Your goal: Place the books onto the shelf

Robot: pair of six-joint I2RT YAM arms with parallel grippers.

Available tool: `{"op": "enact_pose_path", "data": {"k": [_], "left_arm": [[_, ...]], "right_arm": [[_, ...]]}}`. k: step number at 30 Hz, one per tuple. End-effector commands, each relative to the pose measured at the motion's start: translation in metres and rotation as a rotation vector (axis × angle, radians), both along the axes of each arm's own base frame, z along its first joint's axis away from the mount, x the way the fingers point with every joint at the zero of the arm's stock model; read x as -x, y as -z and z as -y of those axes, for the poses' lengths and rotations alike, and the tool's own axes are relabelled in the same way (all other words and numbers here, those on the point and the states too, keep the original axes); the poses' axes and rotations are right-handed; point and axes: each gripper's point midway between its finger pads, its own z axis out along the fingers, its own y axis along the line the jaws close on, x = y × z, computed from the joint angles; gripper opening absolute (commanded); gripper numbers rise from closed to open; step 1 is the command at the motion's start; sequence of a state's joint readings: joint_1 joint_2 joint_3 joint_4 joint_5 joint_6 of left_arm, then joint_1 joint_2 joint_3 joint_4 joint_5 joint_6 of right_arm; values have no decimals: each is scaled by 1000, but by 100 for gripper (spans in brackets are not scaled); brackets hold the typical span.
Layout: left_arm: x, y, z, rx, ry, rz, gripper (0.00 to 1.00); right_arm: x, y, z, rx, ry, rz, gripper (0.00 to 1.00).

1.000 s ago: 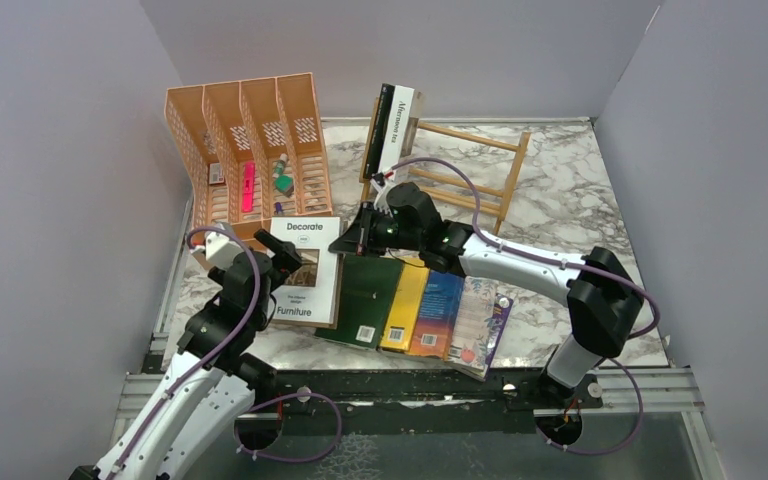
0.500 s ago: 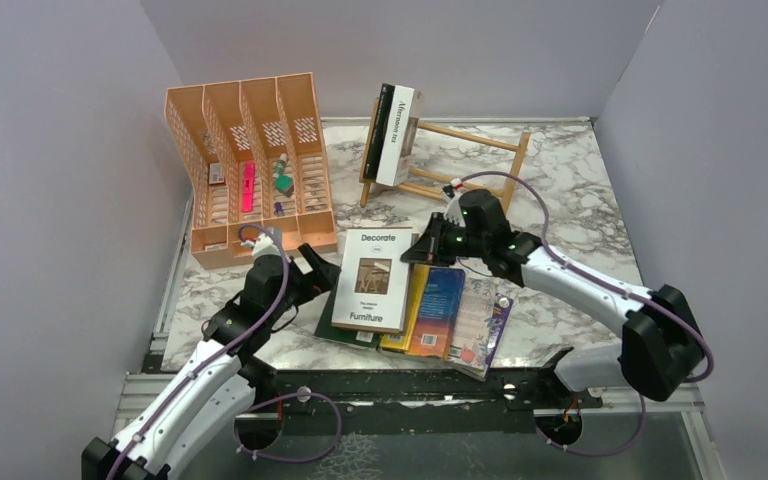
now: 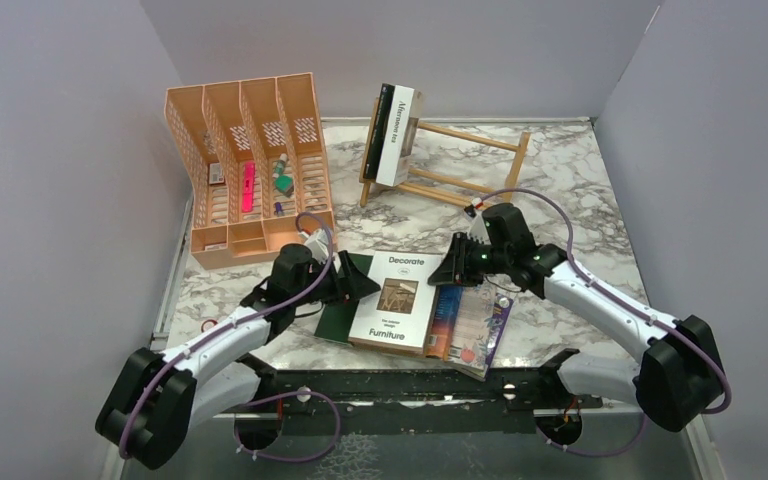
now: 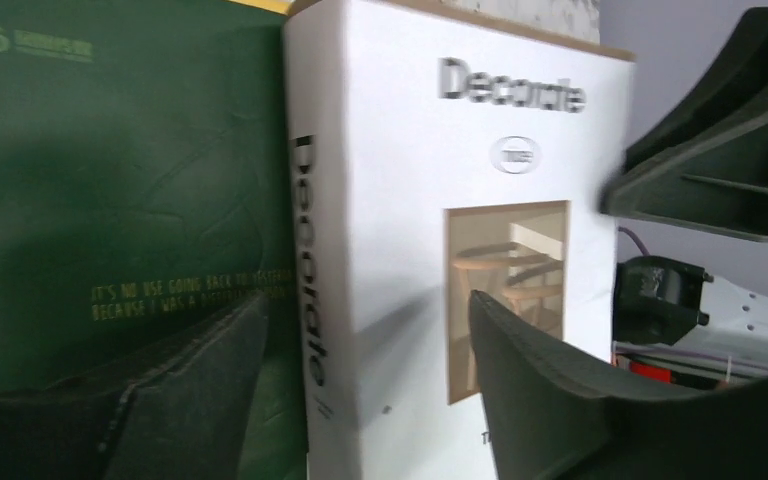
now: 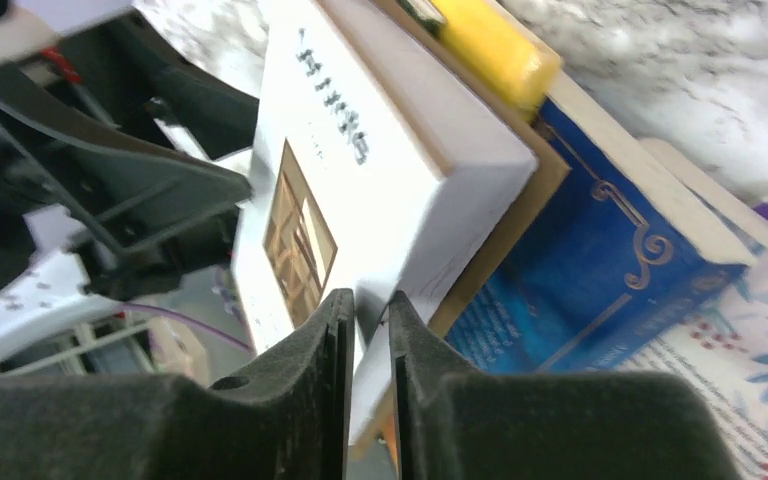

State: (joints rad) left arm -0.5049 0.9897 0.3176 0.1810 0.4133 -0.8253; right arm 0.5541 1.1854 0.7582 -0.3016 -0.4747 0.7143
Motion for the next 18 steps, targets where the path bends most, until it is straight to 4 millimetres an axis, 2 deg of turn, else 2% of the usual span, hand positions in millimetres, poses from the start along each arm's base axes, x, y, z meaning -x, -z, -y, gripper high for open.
{"op": "enact_pose_path", "data": {"k": [1,4,8,13,18], "left_arm": [[4,-14,16,69,104,63,68],[3,-13,16,64,102,63,63],[1,-11,17,55,101,60,61],[3,0,22,38,130,14,55],[9,1,33,36,183,-6,49]], "right_arm": [[7,17,17,77,46,-29,31],[4,21,26,113,98,-24,51],[0,28,42,188,187,-32,62],[-1,29,45,181,232,-35,70],[3,40,47,171,272,-75,76]]}}
